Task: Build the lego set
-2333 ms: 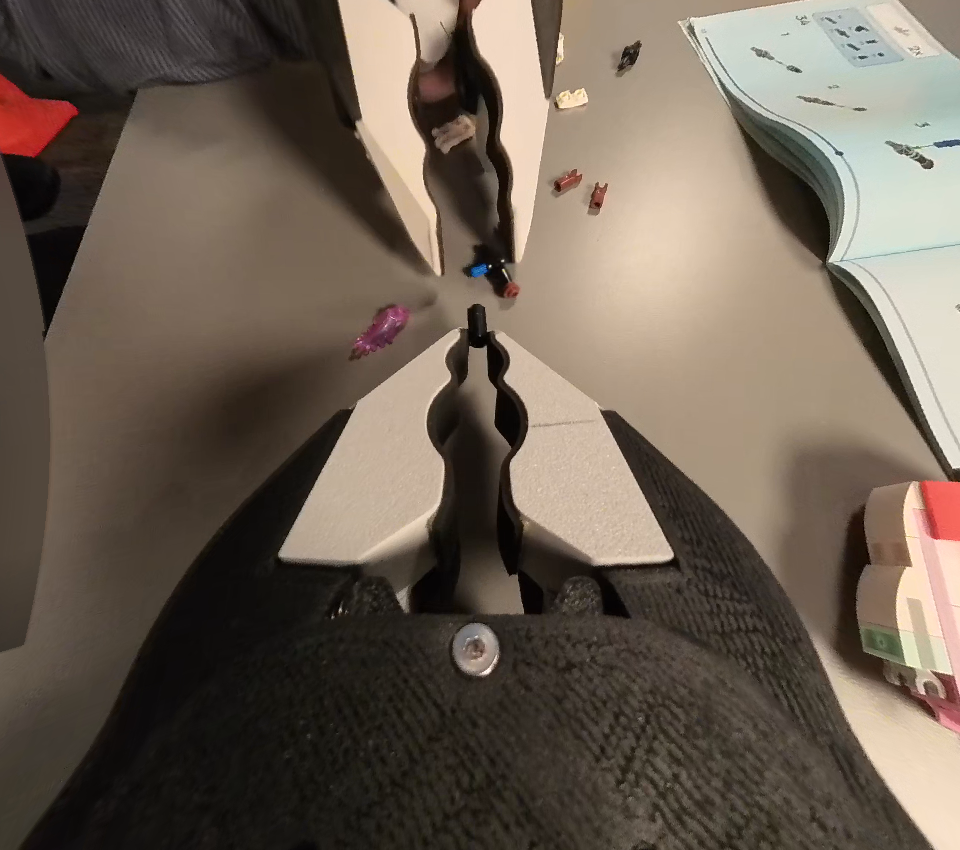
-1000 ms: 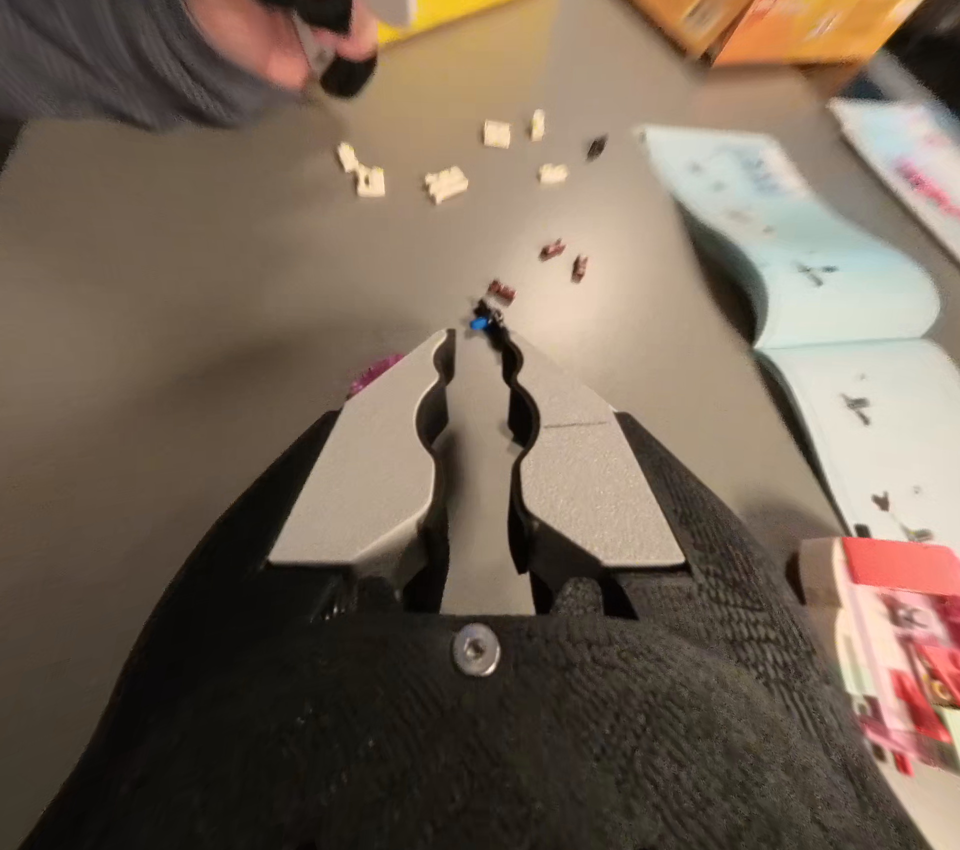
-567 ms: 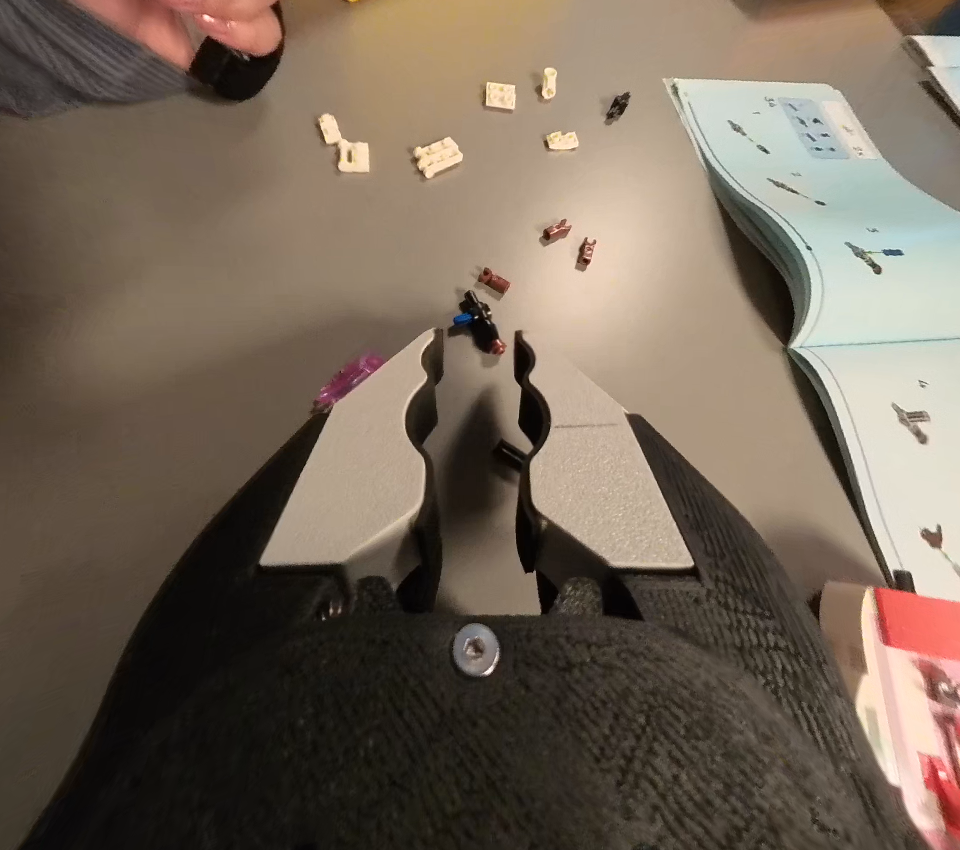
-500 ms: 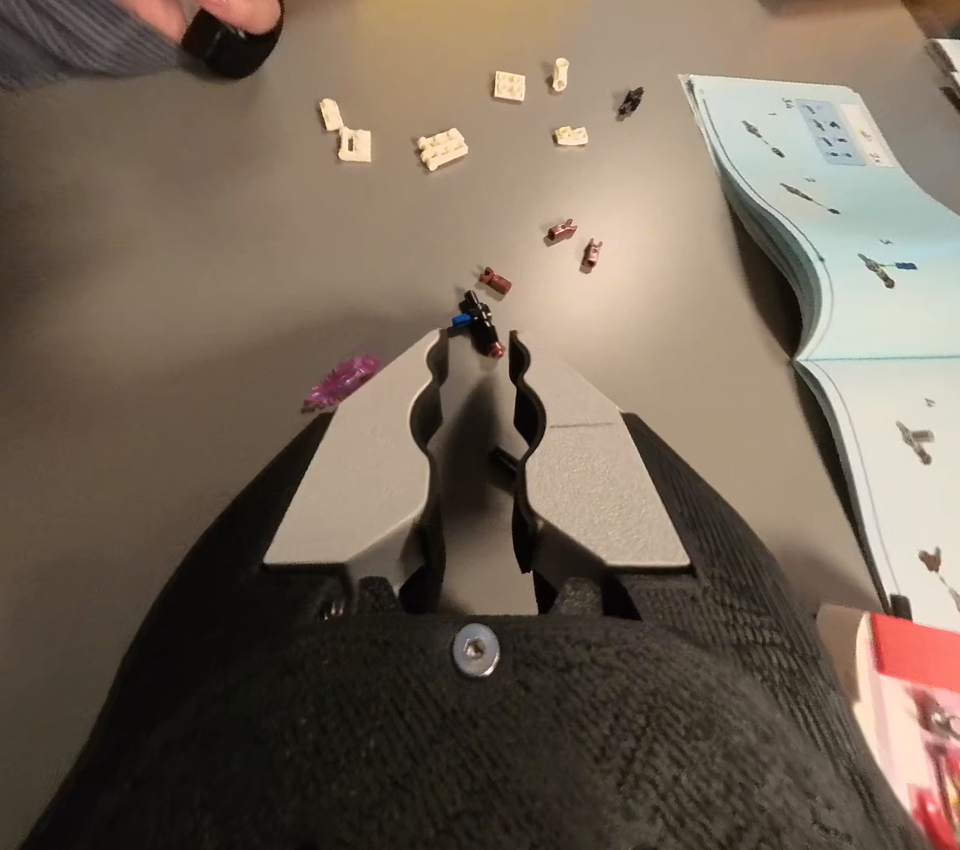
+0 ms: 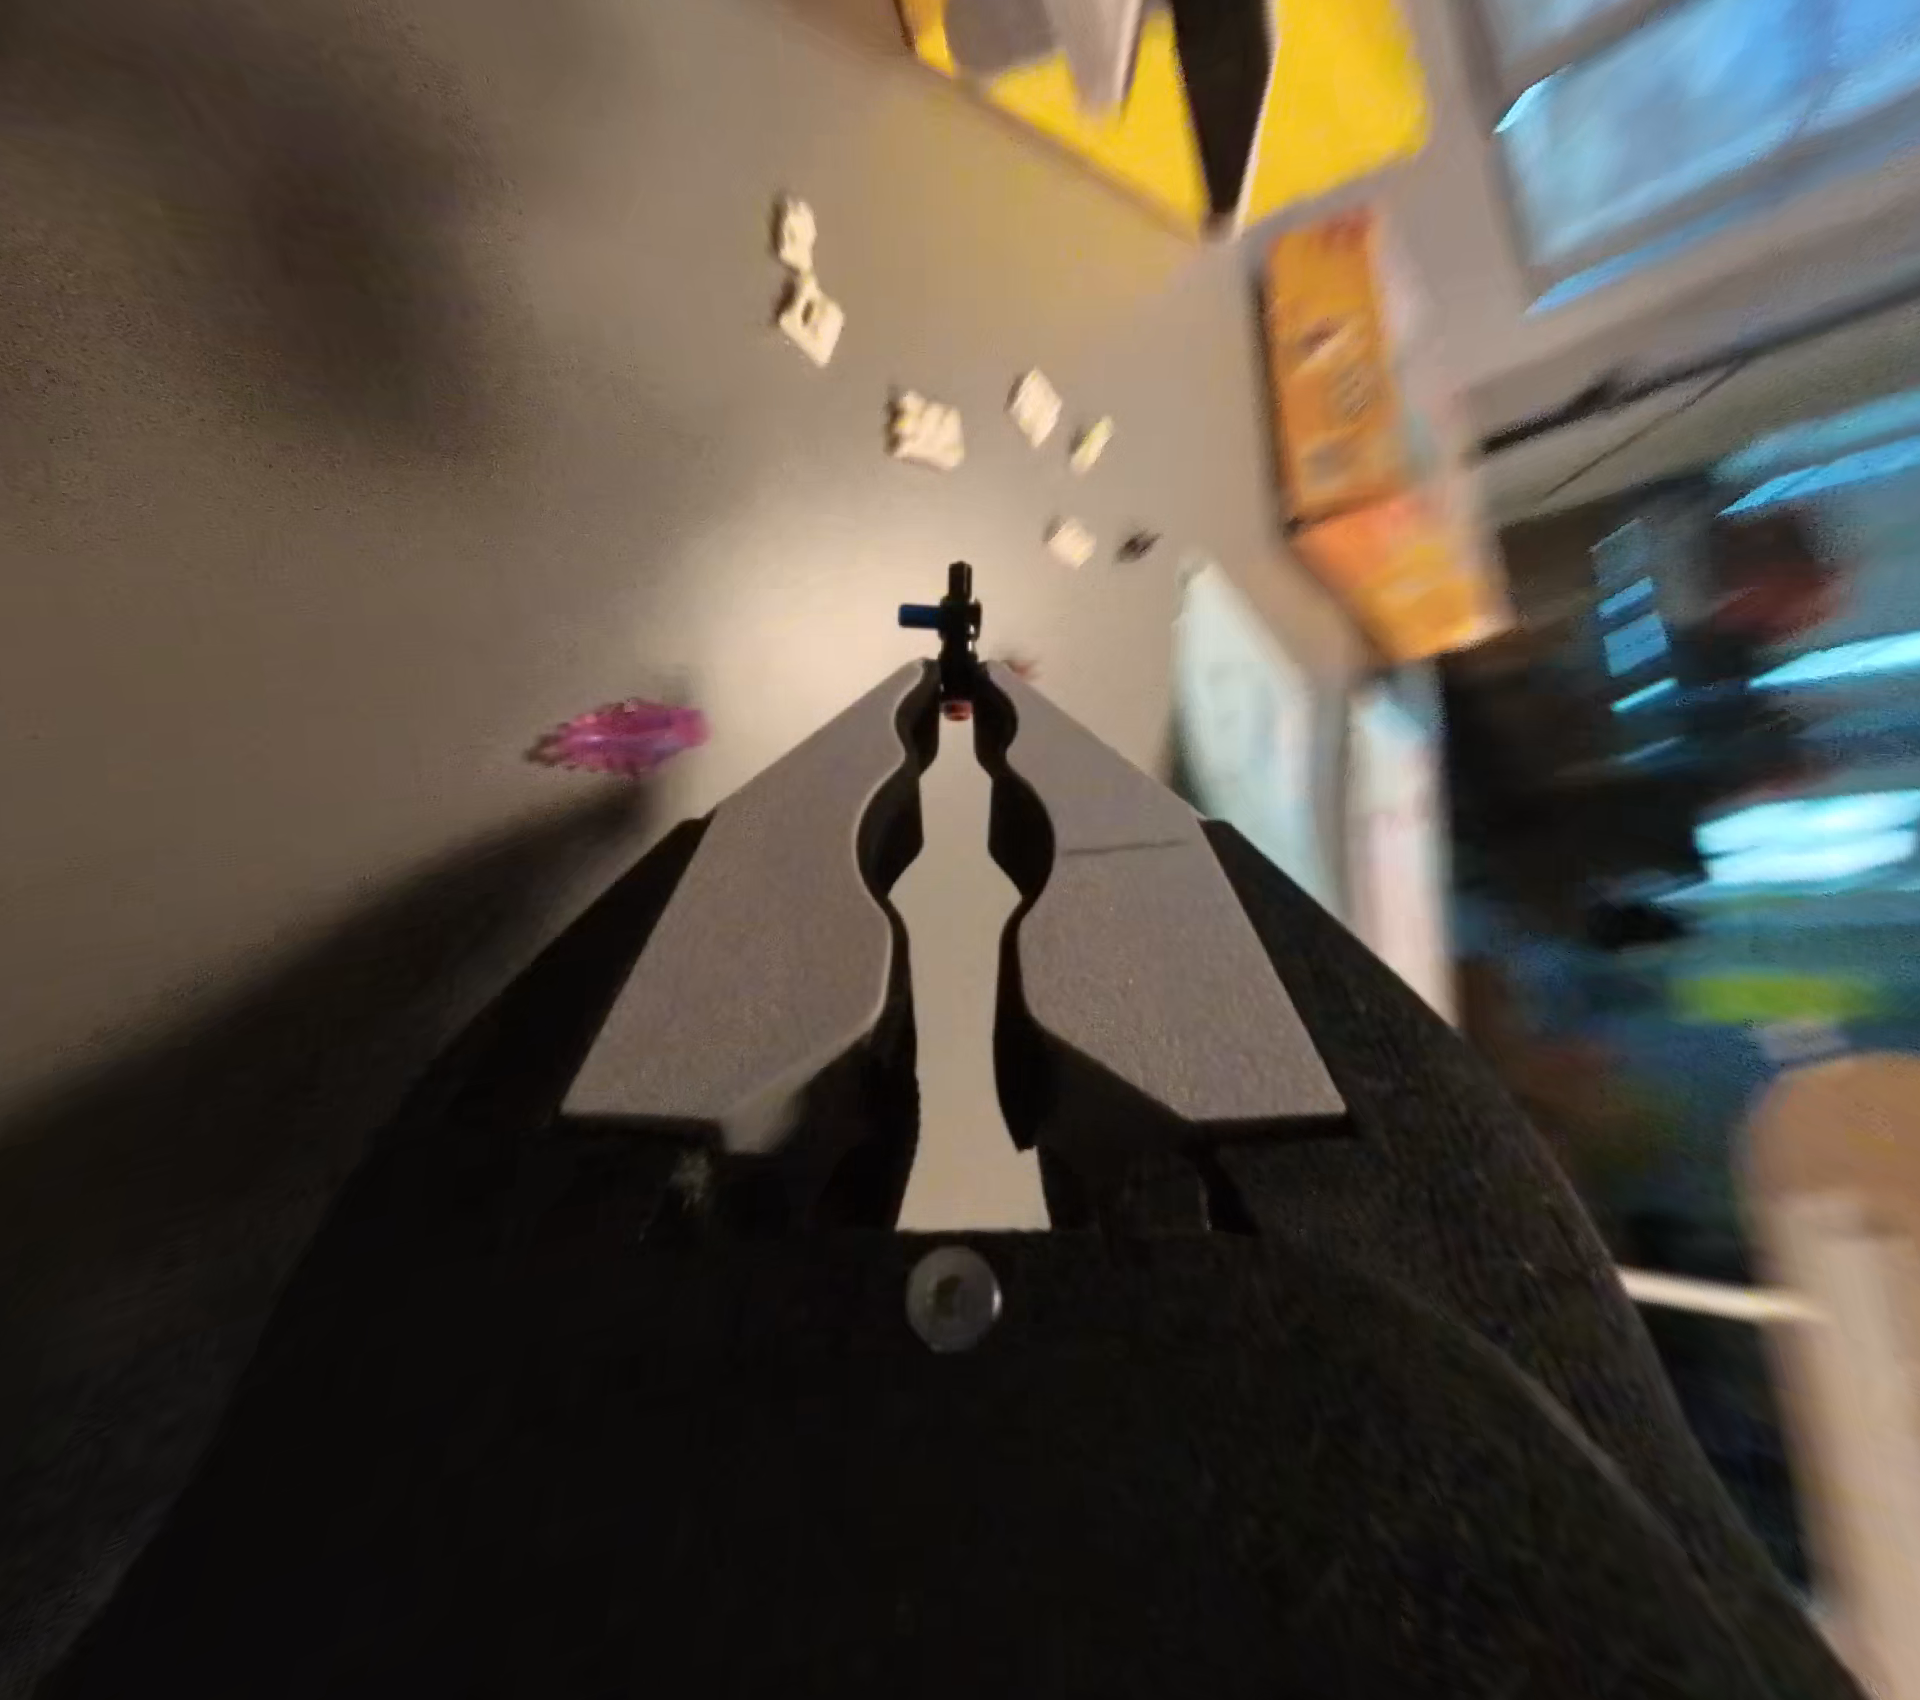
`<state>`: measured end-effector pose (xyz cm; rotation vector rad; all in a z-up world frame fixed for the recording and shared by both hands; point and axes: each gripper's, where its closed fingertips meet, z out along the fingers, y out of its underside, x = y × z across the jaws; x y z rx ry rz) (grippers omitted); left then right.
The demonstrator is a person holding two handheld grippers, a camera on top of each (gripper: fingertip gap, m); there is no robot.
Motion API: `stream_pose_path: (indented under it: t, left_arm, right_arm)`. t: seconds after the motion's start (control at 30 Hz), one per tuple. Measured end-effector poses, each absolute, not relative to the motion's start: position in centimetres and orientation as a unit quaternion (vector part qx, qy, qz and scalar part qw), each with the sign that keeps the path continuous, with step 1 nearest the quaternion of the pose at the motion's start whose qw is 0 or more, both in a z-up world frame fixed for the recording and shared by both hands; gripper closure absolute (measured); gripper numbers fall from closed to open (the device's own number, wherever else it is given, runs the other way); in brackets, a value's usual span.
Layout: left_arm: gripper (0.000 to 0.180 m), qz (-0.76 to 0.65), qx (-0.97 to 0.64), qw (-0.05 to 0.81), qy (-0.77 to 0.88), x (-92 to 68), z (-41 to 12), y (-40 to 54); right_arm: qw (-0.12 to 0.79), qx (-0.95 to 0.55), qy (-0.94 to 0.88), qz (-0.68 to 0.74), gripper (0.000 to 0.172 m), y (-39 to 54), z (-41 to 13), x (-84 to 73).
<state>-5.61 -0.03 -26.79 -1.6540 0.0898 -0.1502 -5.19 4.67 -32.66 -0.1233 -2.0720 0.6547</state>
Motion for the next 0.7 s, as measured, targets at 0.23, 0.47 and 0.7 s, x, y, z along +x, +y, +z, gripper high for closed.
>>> stream_pose_path:
  t: [0.23,0.47,0.7]
  left_arm:
    - [0.152,0.012,-0.818,0.565,0.105,-3.1,-29.0,1.6]
    - [0.169,0.027,-0.835,0.539,0.107,-3.0,-30.0,1.7]
    - [0.172,0.012,-0.843,0.526,0.115,-2.6,-30.6,1.4]
  right_arm:
    - [0.59,0.294,-0.752,0.019,0.168,2.1,-30.2,-4.0]
    - [0.598,0.36,-0.715,-0.033,0.168,1.6,-29.9,-3.7]
    - [0.602,0.375,-0.703,-0.044,0.168,1.3,-30.3,-3.4]
